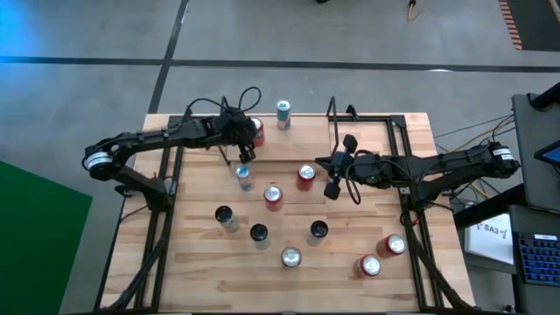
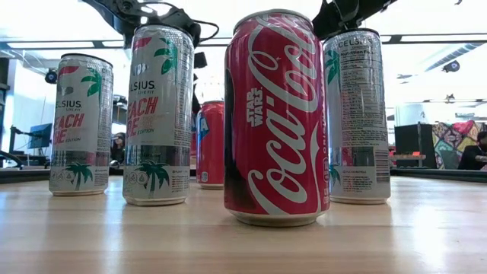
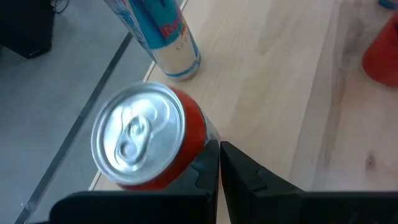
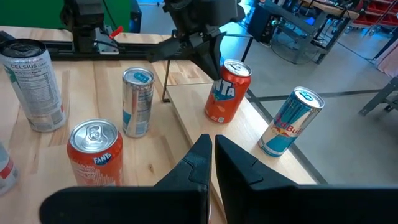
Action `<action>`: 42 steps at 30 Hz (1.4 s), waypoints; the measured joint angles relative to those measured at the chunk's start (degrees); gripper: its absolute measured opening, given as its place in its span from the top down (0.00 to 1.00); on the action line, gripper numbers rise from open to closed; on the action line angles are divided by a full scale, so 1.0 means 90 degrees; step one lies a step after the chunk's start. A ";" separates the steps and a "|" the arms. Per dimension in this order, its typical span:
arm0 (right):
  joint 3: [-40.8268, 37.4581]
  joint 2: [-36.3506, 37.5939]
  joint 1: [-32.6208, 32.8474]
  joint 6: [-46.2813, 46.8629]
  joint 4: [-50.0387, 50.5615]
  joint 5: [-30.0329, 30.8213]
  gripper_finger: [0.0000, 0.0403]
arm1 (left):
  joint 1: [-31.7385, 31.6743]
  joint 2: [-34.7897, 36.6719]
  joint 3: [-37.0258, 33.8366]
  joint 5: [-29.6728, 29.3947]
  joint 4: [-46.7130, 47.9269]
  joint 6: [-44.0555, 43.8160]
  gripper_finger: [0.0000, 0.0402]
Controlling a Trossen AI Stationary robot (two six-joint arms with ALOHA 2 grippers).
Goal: Place canned beverage on shelf
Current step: Put the bottom left orange soda can on the shelf
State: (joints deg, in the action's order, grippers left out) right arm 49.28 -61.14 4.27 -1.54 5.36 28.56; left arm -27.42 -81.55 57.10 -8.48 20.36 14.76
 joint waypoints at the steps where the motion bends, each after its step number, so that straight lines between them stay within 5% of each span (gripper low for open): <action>1: 0.0000 0.0000 0.0000 0.0000 0.0011 0.0000 0.97 | 0.0000 0.0023 0.0002 0.0002 0.0097 0.0050 1.00; 34: 0.0000 0.0000 0.0000 0.0000 0.0029 0.0000 0.97 | -0.0415 0.0060 0.0002 0.0388 -0.0227 0.0474 1.00; 42: 0.0000 0.0000 0.0000 0.0000 0.0034 0.0000 0.97 | -0.0414 0.0245 0.0001 0.0367 0.0550 0.0684 1.00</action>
State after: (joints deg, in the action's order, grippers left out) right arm 49.28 -61.14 4.27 -1.54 5.67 28.56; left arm -31.15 -79.35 57.11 -5.19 25.31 20.92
